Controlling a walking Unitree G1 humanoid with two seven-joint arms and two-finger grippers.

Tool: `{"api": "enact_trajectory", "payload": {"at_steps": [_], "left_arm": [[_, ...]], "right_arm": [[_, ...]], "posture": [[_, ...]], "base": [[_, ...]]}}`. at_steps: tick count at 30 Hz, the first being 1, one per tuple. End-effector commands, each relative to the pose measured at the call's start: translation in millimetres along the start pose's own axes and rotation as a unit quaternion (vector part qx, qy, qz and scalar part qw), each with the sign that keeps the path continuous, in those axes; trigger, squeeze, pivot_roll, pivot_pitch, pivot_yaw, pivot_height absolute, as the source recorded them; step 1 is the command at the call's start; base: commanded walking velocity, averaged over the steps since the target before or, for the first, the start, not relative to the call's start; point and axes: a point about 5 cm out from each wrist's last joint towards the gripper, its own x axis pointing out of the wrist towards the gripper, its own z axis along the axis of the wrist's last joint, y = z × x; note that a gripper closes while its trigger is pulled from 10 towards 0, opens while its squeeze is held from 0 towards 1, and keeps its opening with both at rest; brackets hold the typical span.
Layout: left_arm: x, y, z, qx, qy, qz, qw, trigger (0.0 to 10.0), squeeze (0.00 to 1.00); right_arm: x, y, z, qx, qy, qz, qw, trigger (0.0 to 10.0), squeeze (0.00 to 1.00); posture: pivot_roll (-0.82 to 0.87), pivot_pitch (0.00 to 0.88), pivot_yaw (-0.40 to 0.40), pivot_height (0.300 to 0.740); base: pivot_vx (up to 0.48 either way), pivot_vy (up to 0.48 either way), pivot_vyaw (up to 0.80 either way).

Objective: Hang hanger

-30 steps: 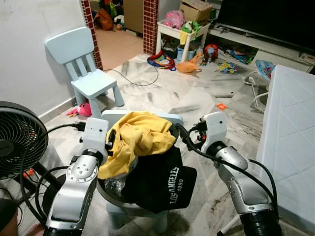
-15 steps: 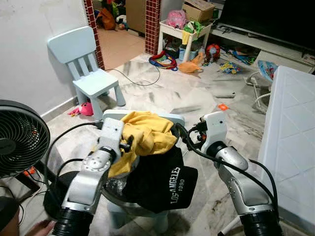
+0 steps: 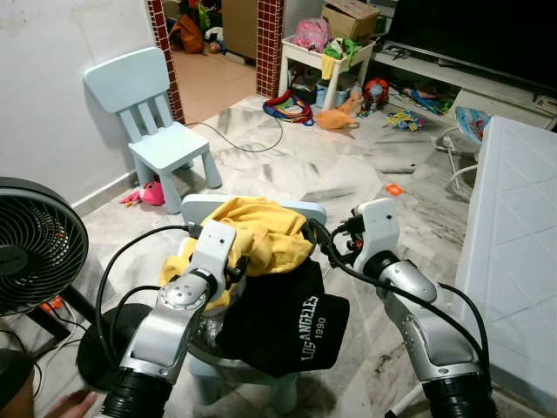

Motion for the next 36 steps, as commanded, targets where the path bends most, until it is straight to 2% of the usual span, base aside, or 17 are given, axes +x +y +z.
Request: {"api": "enact_trajectory", "payload": {"at_steps": [1,2,9,13,20,25,31,36], "left_arm": [[0.0,0.8,-3.6,-0.002,0.004,0.000,1.000,0.0,0.00],[-0.6,2.3,-9.8,-0.003,0.013,0.002,1.000,0.0,0.00],[-0.8,4.4,-14.5,-0.002,0.019,0.005,1.000,0.0,0.00],[-0.4,6.3,-15.9,0.001,0.019,0.008,1.000,0.0,0.00],[-0.7,8.2,-17.8,0.020,0.017,0.017,1.000,0.0,0.00],[-1.0,10.6,-18.2,0.036,0.007,0.027,0.999,0.0,0.00],[-1.8,9.2,-18.5,0.039,0.000,0.027,0.999,0.0,0.00],[-2.0,9.2,-20.3,0.039,-0.005,0.029,0.999,0.0,0.00]], "right_arm": [[-2.6,-1.2,2.7,-0.004,-0.006,-0.003,1.000,10.0,0.00],[-3.8,-1.2,1.4,-0.002,-0.003,0.001,1.000,10.0,0.00],[-6.5,3.7,-0.1,0.008,0.007,0.038,0.999,10.0,0.00],[-14.7,4.8,-8.5,0.006,0.049,0.106,0.993,10.0,0.00],[-23.1,-2.9,-23.7,-0.016,0.112,0.140,0.984,10.0,0.00],[-22.6,1.2,-23.5,-0.015,0.117,0.146,0.982,10.0,0.00],[-23.6,9.3,-23.3,-0.019,0.114,0.163,0.980,10.0,0.00],[-23.0,9.9,-21.2,-0.018,0.111,0.164,0.980,10.0,0.00]], "posture": [[0.00,0.038,-0.049,0.740],[0.00,0.038,-0.049,0.740],[0.00,0.036,-0.052,0.740],[0.00,0.034,-0.054,0.740],[-0.01,0.033,-0.052,0.740],[-0.01,0.034,-0.052,0.740],[-0.01,0.036,-0.056,0.740],[-0.01,0.038,-0.058,0.740]], "base": [[0.000,0.000,0.00],[0.000,0.000,0.00],[0.000,0.000,0.00],[0.000,0.000,0.00],[0.000,0.000,0.00],[0.000,0.000,0.00],[0.000,0.000,0.00],[0.000,0.000,0.00]]}}
